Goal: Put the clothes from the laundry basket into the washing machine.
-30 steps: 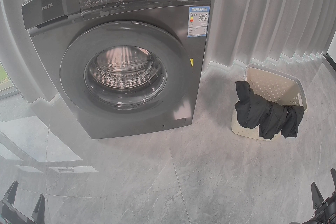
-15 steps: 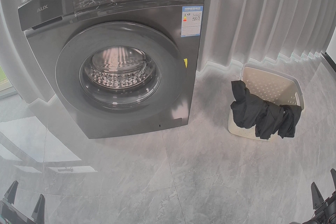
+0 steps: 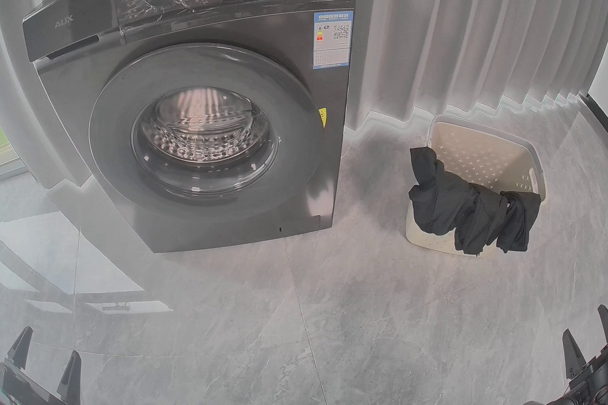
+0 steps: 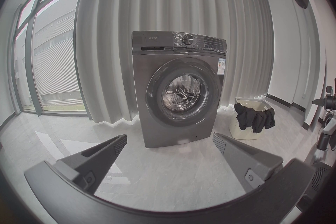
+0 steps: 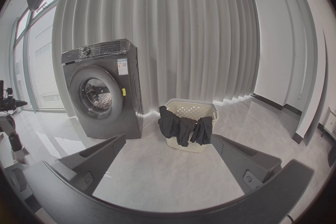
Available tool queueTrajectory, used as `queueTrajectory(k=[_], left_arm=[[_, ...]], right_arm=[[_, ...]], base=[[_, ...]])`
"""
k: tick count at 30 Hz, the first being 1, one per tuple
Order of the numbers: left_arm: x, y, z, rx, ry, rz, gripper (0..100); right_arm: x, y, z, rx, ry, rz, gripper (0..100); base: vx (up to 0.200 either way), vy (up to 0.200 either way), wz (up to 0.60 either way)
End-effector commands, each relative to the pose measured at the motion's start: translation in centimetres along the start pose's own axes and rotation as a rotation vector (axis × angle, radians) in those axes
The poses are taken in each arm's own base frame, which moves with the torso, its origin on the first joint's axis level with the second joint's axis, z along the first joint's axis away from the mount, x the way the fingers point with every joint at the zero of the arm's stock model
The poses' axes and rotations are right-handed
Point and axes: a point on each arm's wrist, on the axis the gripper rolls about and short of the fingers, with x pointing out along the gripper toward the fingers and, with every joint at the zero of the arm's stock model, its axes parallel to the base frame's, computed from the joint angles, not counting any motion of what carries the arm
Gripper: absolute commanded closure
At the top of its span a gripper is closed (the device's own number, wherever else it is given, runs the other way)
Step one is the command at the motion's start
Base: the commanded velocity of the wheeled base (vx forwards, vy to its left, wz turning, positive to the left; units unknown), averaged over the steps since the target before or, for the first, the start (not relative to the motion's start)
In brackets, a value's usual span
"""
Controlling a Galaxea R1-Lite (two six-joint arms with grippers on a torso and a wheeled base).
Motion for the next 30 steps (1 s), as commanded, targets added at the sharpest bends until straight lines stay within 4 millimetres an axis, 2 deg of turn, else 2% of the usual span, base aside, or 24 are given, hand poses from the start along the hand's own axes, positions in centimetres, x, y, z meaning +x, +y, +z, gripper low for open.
queueTrajectory(k=[1, 6, 12, 25, 30], left_arm=[[0.02, 0.01, -0.52, 0.0, 0.003, -0.001, 0], [0.02, 0.0, -0.52, 0.0, 0.003, 0.0, 0], [0.02, 0.0, -0.52, 0.0, 0.003, 0.0, 0], [0.02, 0.01, -0.52, -0.002, 0.003, -0.001, 0], [0.02, 0.0, -0.52, 0.0, 0.003, 0.0, 0]], right_arm=[[0.05, 0.0, -0.51, 0.0, 0.007, 0.0, 0], [0.05, 0.0, -0.51, -0.002, 0.007, 0.001, 0], [0.05, 0.0, -0.51, -0.002, 0.007, 0.001, 0], [0.05, 0.0, -0.51, -0.002, 0.007, 0.0, 0], [0.05, 0.0, -0.51, -0.002, 0.007, 0.001, 0]], base=[[0.0, 0.0, 0.0], [0.0, 0.0, 0.0], [0.0, 0.0, -0.6], [0.0, 0.0, 0.0], [0.0, -0.2, 0.0]])
